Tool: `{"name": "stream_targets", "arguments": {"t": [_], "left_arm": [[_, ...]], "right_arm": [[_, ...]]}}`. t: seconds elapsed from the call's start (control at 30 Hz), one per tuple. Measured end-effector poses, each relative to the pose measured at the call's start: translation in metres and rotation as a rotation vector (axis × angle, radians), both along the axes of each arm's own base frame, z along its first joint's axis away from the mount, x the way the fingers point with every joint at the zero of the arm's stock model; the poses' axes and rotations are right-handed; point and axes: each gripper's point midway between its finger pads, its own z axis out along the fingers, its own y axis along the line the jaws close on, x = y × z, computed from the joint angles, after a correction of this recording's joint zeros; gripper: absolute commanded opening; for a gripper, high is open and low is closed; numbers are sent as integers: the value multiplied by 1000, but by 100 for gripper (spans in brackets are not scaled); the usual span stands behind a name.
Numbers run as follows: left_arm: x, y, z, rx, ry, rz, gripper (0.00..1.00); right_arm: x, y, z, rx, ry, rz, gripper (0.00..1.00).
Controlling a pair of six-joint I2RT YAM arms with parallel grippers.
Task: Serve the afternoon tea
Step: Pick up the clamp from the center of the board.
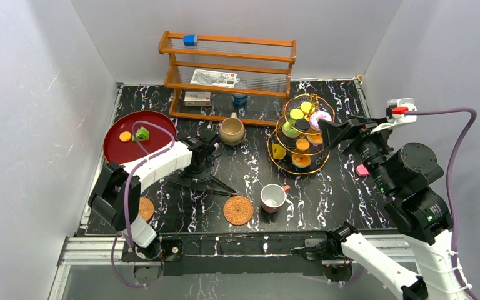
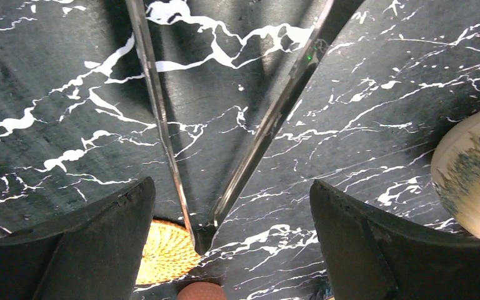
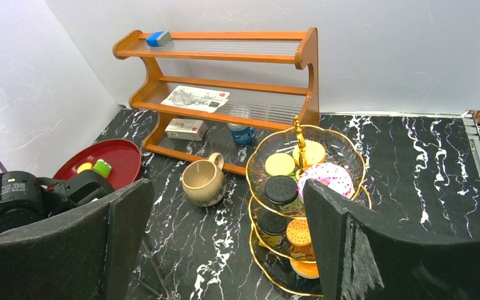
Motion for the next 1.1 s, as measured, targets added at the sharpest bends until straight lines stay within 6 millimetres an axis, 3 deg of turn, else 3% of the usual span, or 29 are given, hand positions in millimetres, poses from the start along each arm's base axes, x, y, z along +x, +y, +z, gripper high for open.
{"name": "stream_targets", "arguments": {"t": [0.2,0.6,1.1], "left_arm": [[5,-3,-4,-5,-10,-1,86],[-7,6,-18,54,68,6,87],[-5,5,-38,68,82,14,77]], "right_arm": [[-2,-2,-1,-1,5,0,99],[-2,-2,-2,-2,8,0,99],[-2,-1,-2,-2,8,0,99]]}}
